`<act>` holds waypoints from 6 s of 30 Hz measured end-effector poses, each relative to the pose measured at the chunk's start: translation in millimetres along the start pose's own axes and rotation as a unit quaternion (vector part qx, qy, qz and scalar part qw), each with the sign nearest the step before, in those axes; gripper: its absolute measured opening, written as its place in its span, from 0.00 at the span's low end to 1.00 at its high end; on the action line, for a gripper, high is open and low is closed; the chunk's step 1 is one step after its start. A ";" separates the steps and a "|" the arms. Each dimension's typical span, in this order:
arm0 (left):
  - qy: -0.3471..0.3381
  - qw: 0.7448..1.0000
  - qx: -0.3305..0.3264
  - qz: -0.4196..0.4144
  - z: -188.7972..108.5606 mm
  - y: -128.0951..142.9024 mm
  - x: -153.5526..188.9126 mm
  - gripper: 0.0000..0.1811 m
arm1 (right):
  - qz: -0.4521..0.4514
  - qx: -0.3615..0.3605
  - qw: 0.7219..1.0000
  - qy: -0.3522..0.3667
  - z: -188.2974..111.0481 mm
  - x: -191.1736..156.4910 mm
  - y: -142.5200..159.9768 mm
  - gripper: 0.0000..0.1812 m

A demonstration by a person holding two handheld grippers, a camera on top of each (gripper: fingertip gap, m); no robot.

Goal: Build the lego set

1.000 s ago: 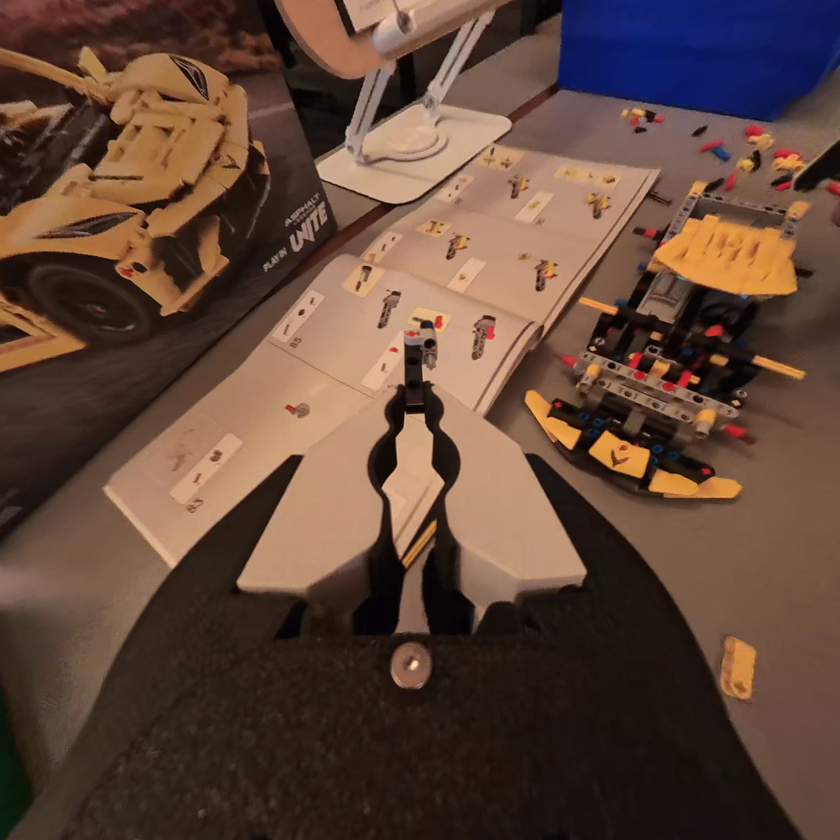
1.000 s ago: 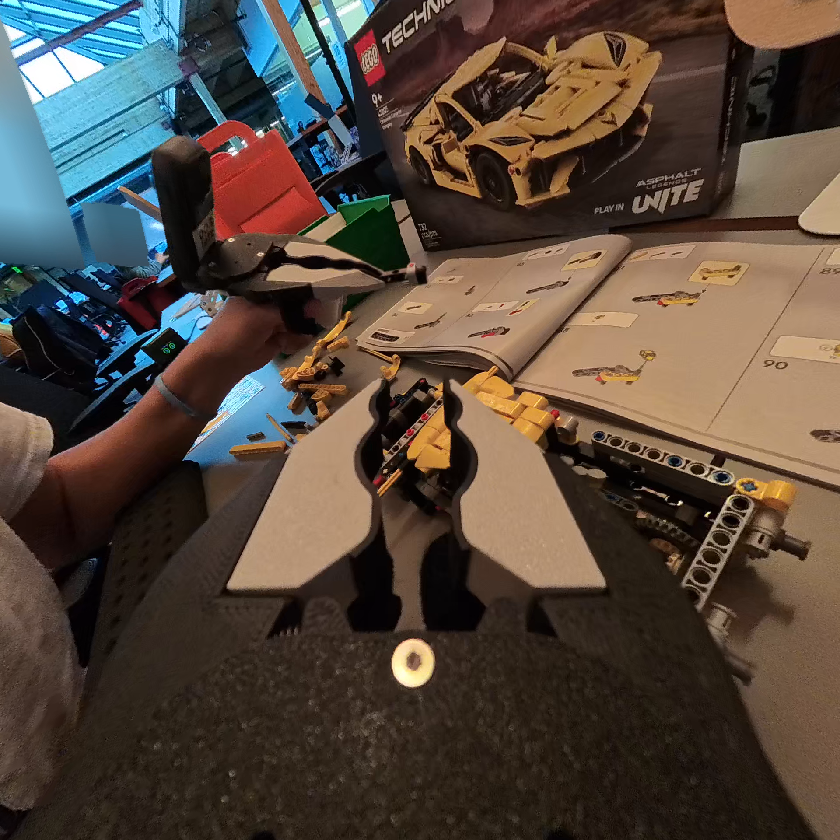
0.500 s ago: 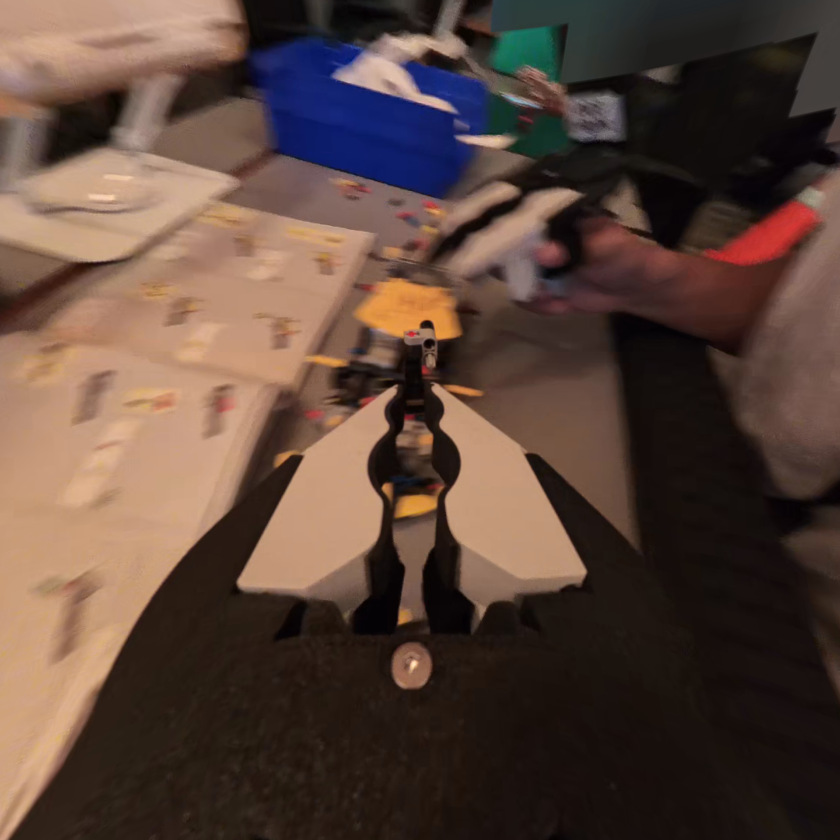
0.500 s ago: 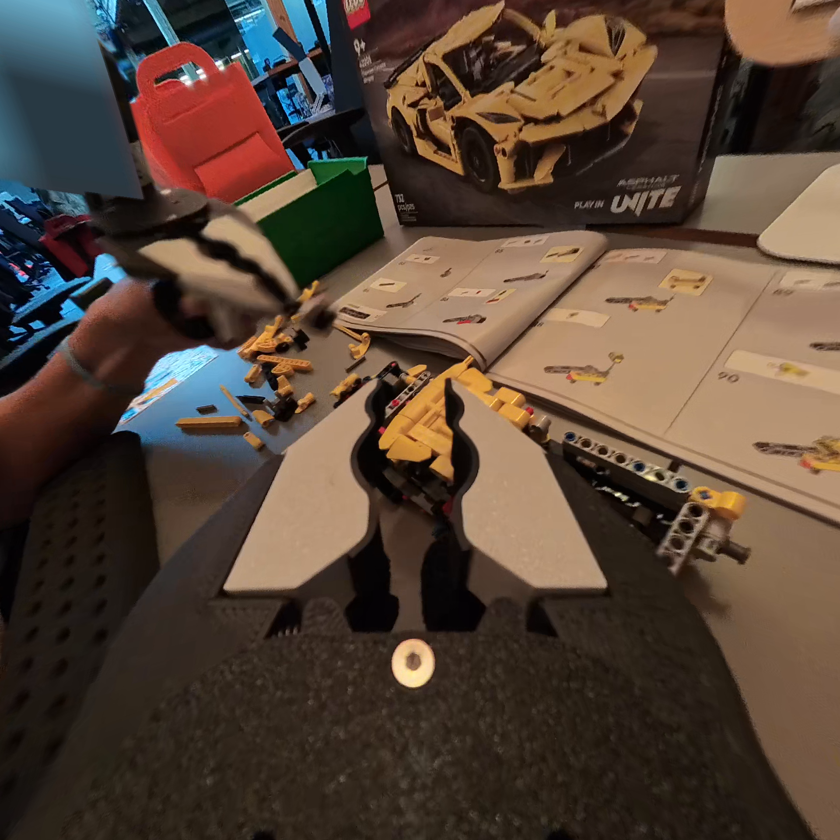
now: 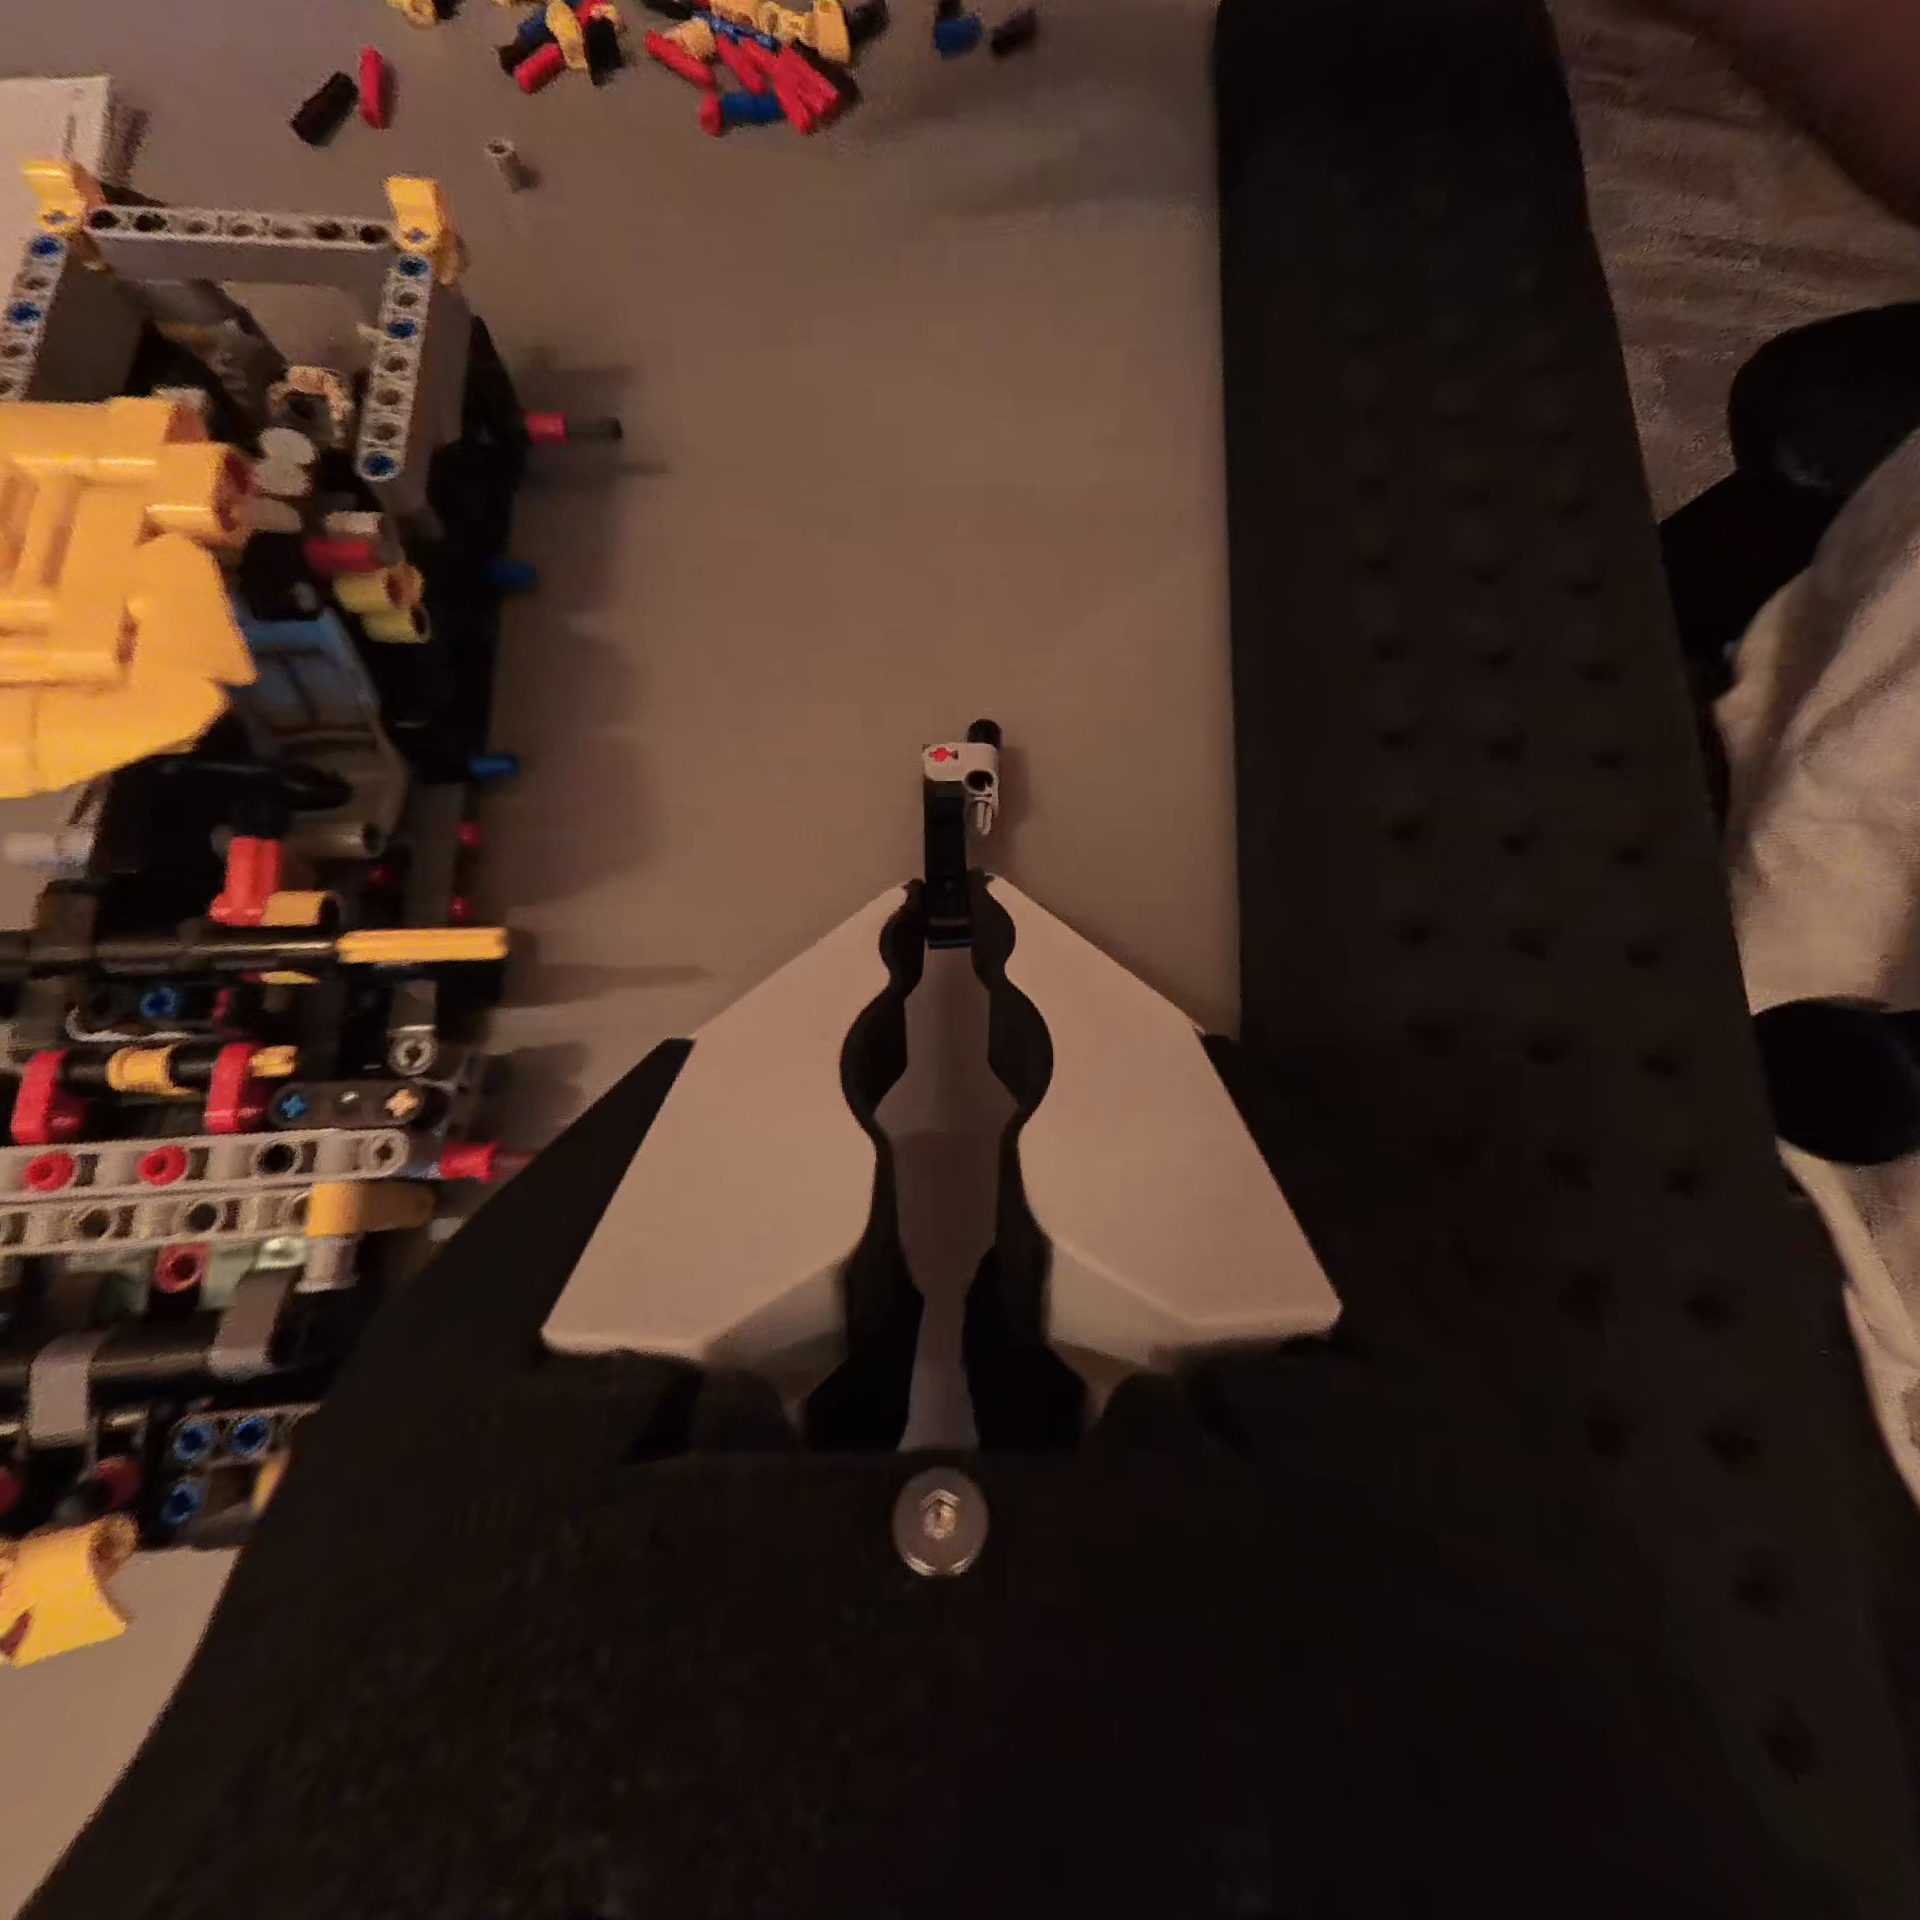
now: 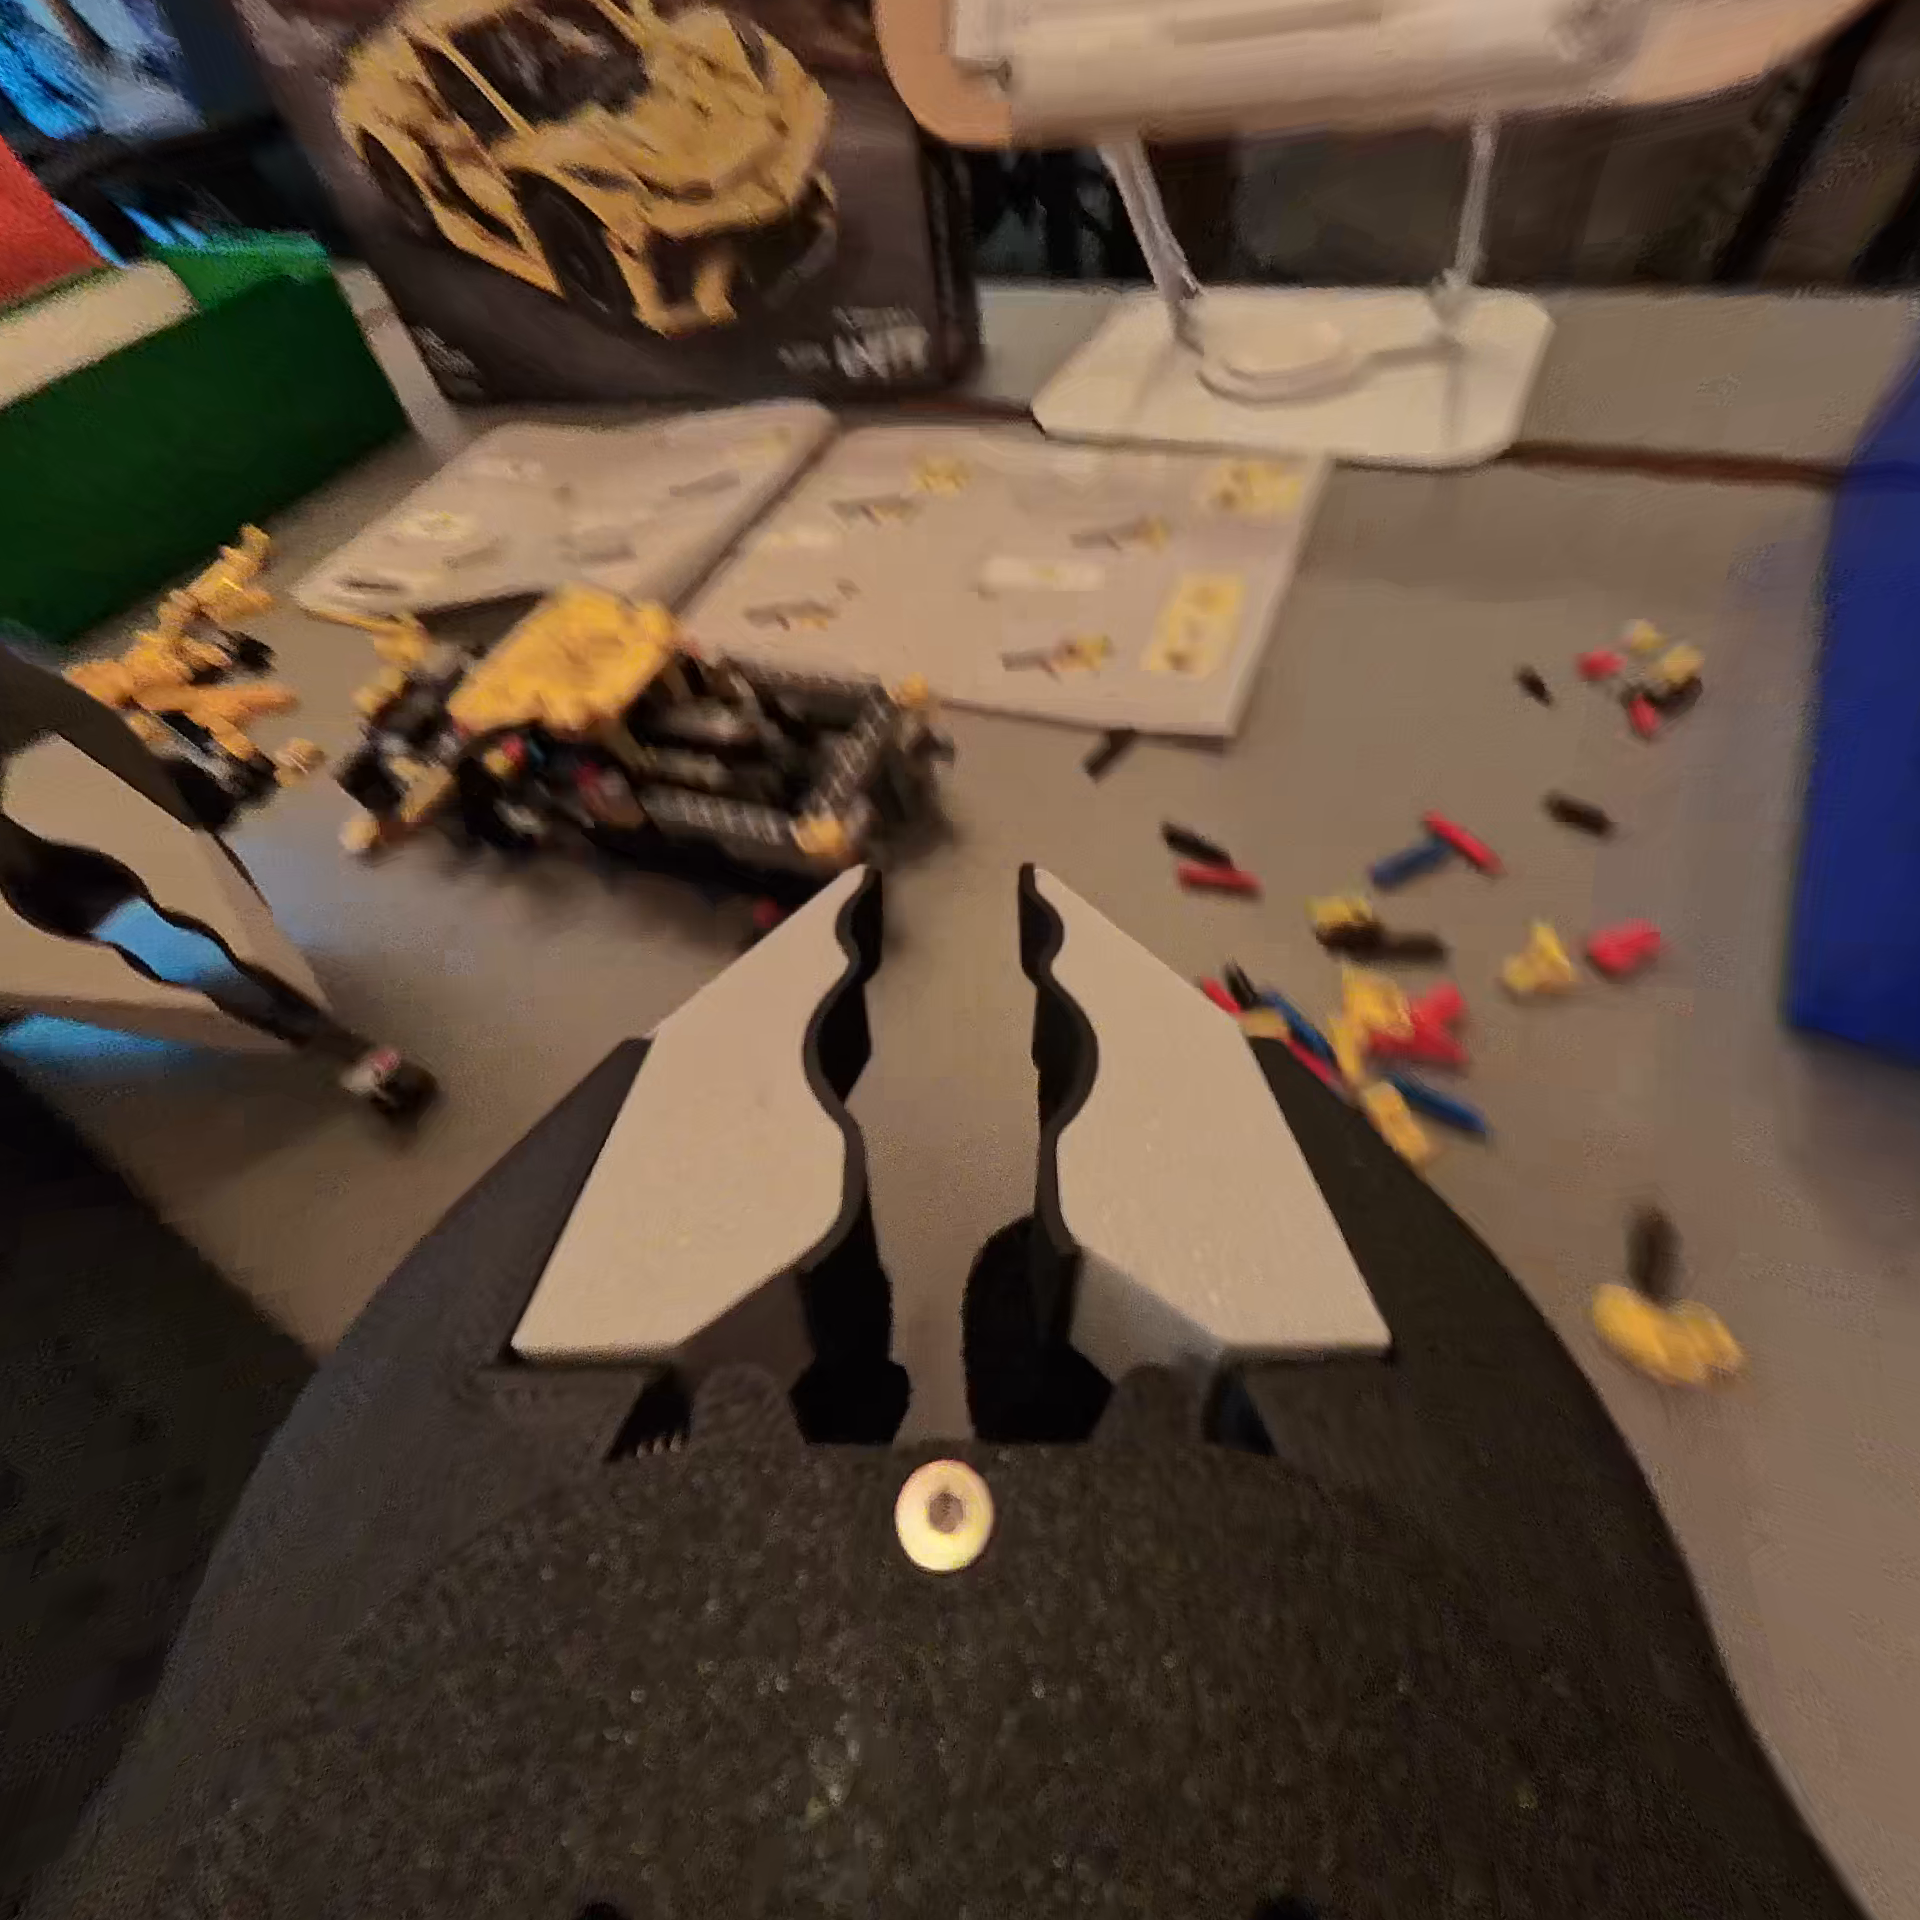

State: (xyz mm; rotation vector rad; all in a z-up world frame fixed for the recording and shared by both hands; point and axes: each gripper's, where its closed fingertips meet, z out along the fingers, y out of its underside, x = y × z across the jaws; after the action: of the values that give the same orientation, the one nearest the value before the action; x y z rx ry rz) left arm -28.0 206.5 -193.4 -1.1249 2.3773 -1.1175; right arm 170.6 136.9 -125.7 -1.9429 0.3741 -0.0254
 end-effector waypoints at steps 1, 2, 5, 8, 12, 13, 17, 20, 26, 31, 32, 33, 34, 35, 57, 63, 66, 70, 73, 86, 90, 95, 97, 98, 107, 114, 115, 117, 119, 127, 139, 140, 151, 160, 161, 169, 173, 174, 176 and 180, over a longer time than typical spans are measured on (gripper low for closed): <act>0.002 1.000 -0.007 -0.001 3.3 0.8 2.3 0.04 | 0.002 -0.024 1.000 0.016 -11.3 8.6 14.2 0.16; 0.004 1.000 -0.010 -0.005 6.4 1.2 4.1 0.04 | 0.004 -0.047 0.998 0.029 -21.4 16.0 27.2 0.17; -0.004 1.000 -0.019 -0.020 12.9 3.7 4.7 0.04 | 0.006 -0.078 0.995 0.058 -43.5 32.0 49.7 0.17; -0.015 0.999 -0.024 -0.034 16.3 5.6 5.0 0.07 | 0.000 -0.105 0.992 0.071 -55.3 46.1 62.1 0.19; -0.031 0.997 0.011 -0.075 5.6 -2.5 -0.4 0.10 | -0.005 -0.140 0.988 0.059 -64.7 60.8 75.3 0.17; -0.035 0.995 0.030 -0.088 -1.0 -6.3 -4.0 0.10 | -0.013 -0.153 0.987 0.056 -65.7 63.2 79.7 0.17; -0.138 0.972 0.131 -0.135 -48.7 -17.1 -53.2 0.09 | -0.057 -0.174 0.982 0.041 -60.8 56.1 86.3 0.18; -0.221 0.943 0.194 -0.154 -90.0 -16.4 -91.3 0.08 | -0.084 -0.166 0.982 0.038 -48.5 45.0 85.4 0.17; -0.271 0.902 0.282 -0.186 -127.2 -11.2 -119.8 0.07 | -0.063 -0.159 0.985 0.027 -25.4 45.3 73.9 0.17; -0.281 0.896 0.296 -0.174 -131.3 -13.6 -118.2 0.06 | -0.065 -0.149 0.985 0.062 -5.4 68.2 56.3 0.16; -0.279 0.897 0.298 -0.169 -131.4 -15.5 -116.9 0.06 | -0.046 -0.139 0.986 0.076 -1.8 79.1 50.0 0.16; -0.275 0.900 0.295 -0.166 -129.1 -15.9 -116.0 0.06 | -0.024 -0.129 0.988 0.087 2.3 90.1 45.2 0.17; -0.275 0.902 0.288 -0.167 -126.2 -14.6 -116.2 0.06 | -0.009 -0.126 0.988 0.093 6.7 99.1 43.5 0.19; -0.277 0.903 0.283 -0.165 -124.3 -13.9 -116.4 0.06 | -0.010 -0.134 0.986 0.101 10.1 107.9 45.4 0.19; -0.181 0.915 0.315 -0.177 -112.1 -26.5 -88.9 0.05 | 0.172 -0.126 0.913 0.347 38.7 179.1 42.0 0.17; -0.159 0.905 0.343 -0.193 -120.4 -29.3 -85.3 0.05 | 0.135 -0.158 0.897 0.390 37.7 184.1 48.5 0.04; -0.152 0.902 0.347 -0.207 -121.6 -27.5 -87.9 0.05 | 0.129 -0.157 0.901 0.383 37.8 183.9 48.4 0.04; -0.151 0.898 0.354 -0.216 -124.2 -26.3 -90.4 0.05 | 0.115 -0.132 0.917 0.358 34.4 171.8 34.2 0.04; -0.166 0.896 0.350 -0.216 -126.0 -23.3 -94.4 0.05 | 0.042 -0.092 0.965 0.243 42.9 116.9 3.1 0.04; -0.219 0.903 0.270 -0.254 -112.1 11.1 -110.1 0.05 | -0.180 -0.234 0.935 -0.196 32.8 -117.5 79.7 0.04; -0.199 0.897 0.293 -0.263 -115.6 6.0 -108.3 0.05 | -0.179 -0.222 0.941 -0.180 40.4 -114.4 79.6 0.04; -0.184 0.899 0.288 -0.272 -111.4 7.8 -106.0 0.05 | -0.196 -0.242 0.934 -0.173 44.9 -113.7 90.2 0.04; -0.181 0.900 0.290 -0.271 -111.4 6.7 -105.0 0.05 | -0.203 -0.246 0.933 -0.167 46.9 -110.0 95.4 0.04; -0.182 0.900 0.289 -0.270 -111.1 6.8 -105.3 0.05 | -0.201 -0.240 0.935 -0.169 47.2 -110.1 95.1 0.04; -0.201 0.910 0.264 -0.250 -105.7 9.7 -105.2 0.05 | -0.152 -0.185 0.961 -0.137 37.6 -87.2 73.1 0.15; -0.199 0.911 0.261 -0.249 -103.4 9.8 -106.1 0.05 | -0.092 -0.097 0.983 0.125 22.3 54.0 31.4 0.20; -0.202 0.912 0.258 -0.248 -103.3 10.5 -106.8 0.05 | -0.087 -0.093 0.981 0.146 22.4 68.2 28.9 0.19; -0.206 0.913 0.254 -0.243 -103.0 10.8 -107.2 0.05 | -0.072 -0.099 0.979 0.164 27.6 88.8 27.4 0.19; -0.209 0.914 0.251 -0.240 -102.4 11.1 -107.2 0.05 | -0.058 -0.110 0.981 0.149 37.6 98.3 27.5 0.19; -0.210 0.919 0.241 -0.231 -98.9 11.3 -105.7 0.05 | -0.114 -0.183 0.973 0.080 86.4 80.9 32.1 0.16; -0.194 0.920 0.250 -0.232 -97.7 6.4 -102.4 0.05 | -0.081 -0.168 0.978 0.099 50.9 107.9 39.3 0.15; -0.193 0.921 0.249 -0.231 -97.1 6.0 -101.6 0.05 | -0.089 -0.172 0.977 0.092 52.9 109.1 39.8 0.15; -0.210 0.924 0.232 -0.221 -96.1 11.4 -104.8 0.05 | -0.095 -0.217 0.970 0.046 64.1 111.3 49.7 0.09; -0.222 0.925 0.223 -0.213 -95.8 13.4 -106.7 0.05 | -0.133 -0.103 0.981 -0.092 43.9 -7.0 -14.0 0.08; -0.223 0.925 0.224 -0.213 -96.4 13.0 -106.6 0.05 | -0.126 -0.134 0.968 -0.171 41.7 -45.5 4.0 0.08; -0.221 0.923 0.235 -0.211 -98.9 9.9 -103.6 0.05 | -0.232 -0.215 0.925 -0.212 50.1 -107.8 73.0 0.08; -0.226 0.922 0.235 -0.209 -100.3 10.9 -104.1 0.05 | -0.211 -0.235 0.923 -0.219 43.2 -98.3 82.3 0.08; -0.225 0.922 0.236 -0.211 -100.4 11.2 -104.4 0.05 | -0.210 -0.233 0.924 -0.219 42.1 -97.4 83.7 0.08; -0.222 0.921 0.238 -0.215 -100.7 11.2 -104.9 0.05 | -0.218 -0.236 0.924 -0.207 42.3 -93.9 87.6 0.08; -0.214 0.920 0.243 -0.221 -100.7 10.2 -103.8 0.05 | -0.230 -0.235 0.922 -0.203 45.0 -93.1 92.6 0.08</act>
State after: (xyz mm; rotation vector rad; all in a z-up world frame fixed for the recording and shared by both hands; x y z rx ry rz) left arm -19.1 341.6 -141.7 -1.5509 1.4412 -1.3274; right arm 67.8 170.4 -212.9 -2.4024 -0.3949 0.1759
